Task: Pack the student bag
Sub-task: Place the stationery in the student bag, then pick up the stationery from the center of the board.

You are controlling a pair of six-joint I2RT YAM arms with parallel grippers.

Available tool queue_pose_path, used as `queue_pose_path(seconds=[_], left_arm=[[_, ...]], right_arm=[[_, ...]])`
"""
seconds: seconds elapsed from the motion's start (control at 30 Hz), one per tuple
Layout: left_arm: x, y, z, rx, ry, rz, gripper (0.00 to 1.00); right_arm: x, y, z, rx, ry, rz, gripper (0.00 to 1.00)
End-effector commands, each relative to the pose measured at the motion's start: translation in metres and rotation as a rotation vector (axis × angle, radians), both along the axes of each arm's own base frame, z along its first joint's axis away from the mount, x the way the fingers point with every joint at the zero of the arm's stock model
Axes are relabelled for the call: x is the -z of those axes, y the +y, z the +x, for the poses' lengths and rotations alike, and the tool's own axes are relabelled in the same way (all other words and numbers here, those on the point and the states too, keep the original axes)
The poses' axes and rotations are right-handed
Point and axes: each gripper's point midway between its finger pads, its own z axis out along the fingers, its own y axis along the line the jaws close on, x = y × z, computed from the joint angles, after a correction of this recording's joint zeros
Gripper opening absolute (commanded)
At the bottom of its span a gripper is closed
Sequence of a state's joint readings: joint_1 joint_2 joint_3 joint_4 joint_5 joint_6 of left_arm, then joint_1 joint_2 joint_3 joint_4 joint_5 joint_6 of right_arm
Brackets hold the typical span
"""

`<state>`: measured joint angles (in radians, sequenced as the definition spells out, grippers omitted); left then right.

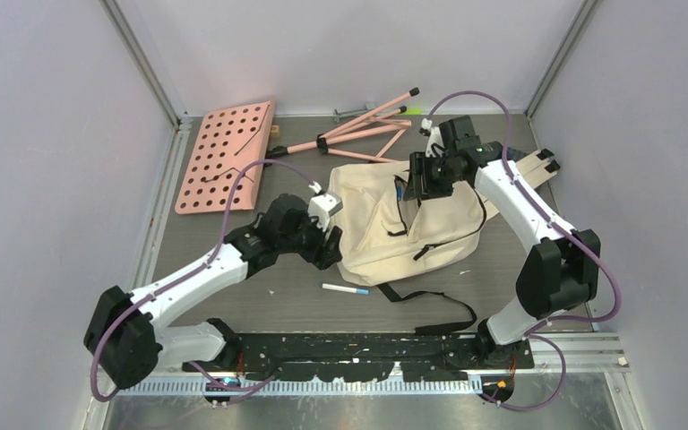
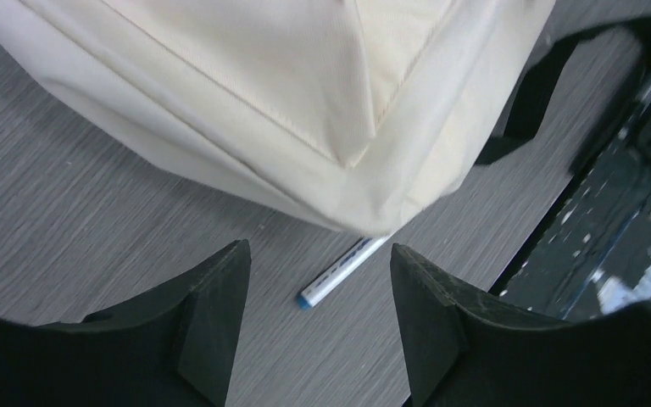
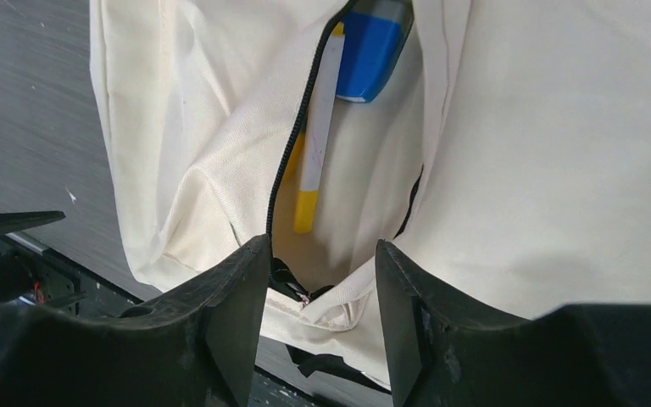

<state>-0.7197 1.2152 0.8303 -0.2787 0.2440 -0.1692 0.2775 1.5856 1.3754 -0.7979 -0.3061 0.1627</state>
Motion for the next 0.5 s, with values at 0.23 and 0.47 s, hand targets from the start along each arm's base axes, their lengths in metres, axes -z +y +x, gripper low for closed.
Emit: queue_pose_path(seconds=[0.23,0.47], left_arm=[[0.045,0.022,-0.024,0.291,-0.092,0.203,0.61],[0.068,-0.001,-0.040,0.446,-0.097,0.280,0.58]], right_arm=[[-0.055,-0.004,0.021,0.051,-0.157,0.073,0.55],[-0.057,-0.006,0.019,0.063,-0.164,0.090,0.55]])
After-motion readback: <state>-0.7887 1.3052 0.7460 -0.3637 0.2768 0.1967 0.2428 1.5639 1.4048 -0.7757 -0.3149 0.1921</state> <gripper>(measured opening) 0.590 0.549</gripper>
